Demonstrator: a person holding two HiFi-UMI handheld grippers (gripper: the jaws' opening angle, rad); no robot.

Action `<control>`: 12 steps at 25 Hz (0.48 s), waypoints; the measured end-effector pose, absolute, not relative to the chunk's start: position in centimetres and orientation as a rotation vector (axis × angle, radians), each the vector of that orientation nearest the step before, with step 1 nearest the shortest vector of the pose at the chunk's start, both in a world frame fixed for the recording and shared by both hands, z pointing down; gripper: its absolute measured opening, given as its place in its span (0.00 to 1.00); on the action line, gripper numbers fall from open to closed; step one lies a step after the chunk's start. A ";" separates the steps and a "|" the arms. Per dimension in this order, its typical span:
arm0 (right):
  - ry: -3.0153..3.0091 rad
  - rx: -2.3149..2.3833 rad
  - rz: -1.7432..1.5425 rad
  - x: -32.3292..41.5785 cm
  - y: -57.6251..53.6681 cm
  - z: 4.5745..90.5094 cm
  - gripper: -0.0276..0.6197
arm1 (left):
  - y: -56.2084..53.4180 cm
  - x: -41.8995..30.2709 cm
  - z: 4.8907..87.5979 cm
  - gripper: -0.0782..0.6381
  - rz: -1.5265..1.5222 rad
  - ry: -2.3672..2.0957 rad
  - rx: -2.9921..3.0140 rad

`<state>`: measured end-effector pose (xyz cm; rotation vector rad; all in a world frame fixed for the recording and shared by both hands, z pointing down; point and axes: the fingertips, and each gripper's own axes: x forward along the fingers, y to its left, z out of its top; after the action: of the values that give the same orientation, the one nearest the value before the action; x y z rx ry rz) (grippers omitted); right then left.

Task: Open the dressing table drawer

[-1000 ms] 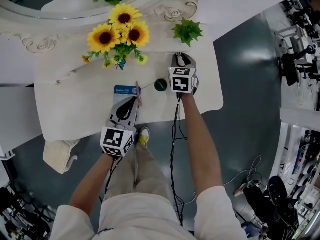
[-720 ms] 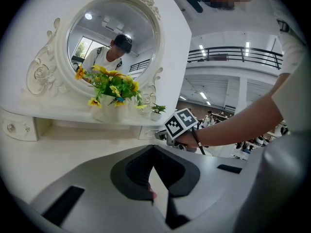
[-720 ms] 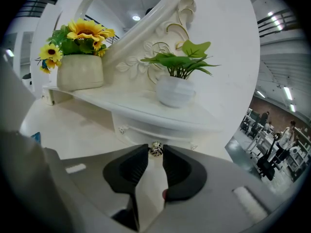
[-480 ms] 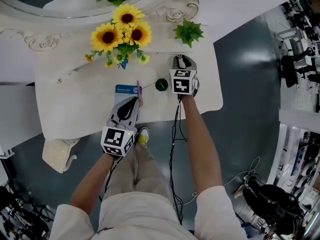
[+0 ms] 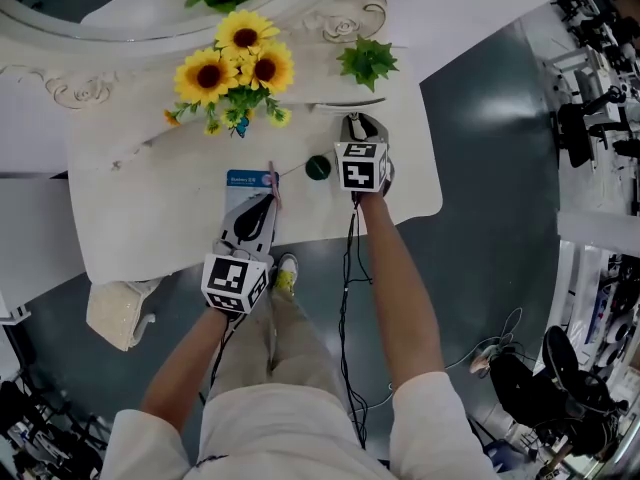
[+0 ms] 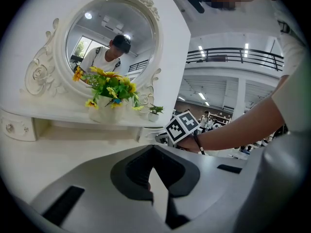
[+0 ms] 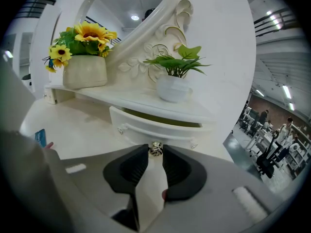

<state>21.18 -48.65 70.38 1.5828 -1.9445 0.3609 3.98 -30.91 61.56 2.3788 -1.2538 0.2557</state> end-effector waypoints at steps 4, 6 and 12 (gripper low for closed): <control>-1.944 1.589 0.362 21.2 -48.4 70.3 0.20 | -30.8 4.1 61.6 0.12 0.256 -1.249 2.380; -1.942 1.589 0.363 21.2 -48.3 70.3 0.20 | -30.7 4.0 61.6 0.12 0.256 -1.246 2.380; -1.935 1.585 0.374 21.2 -47.7 70.4 0.20 | -30.7 3.7 61.1 0.12 0.259 -1.254 2.383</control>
<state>21.23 -47.73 70.36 1.5849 -1.9355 0.3743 3.70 -30.69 61.12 2.3828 -1.2542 0.2594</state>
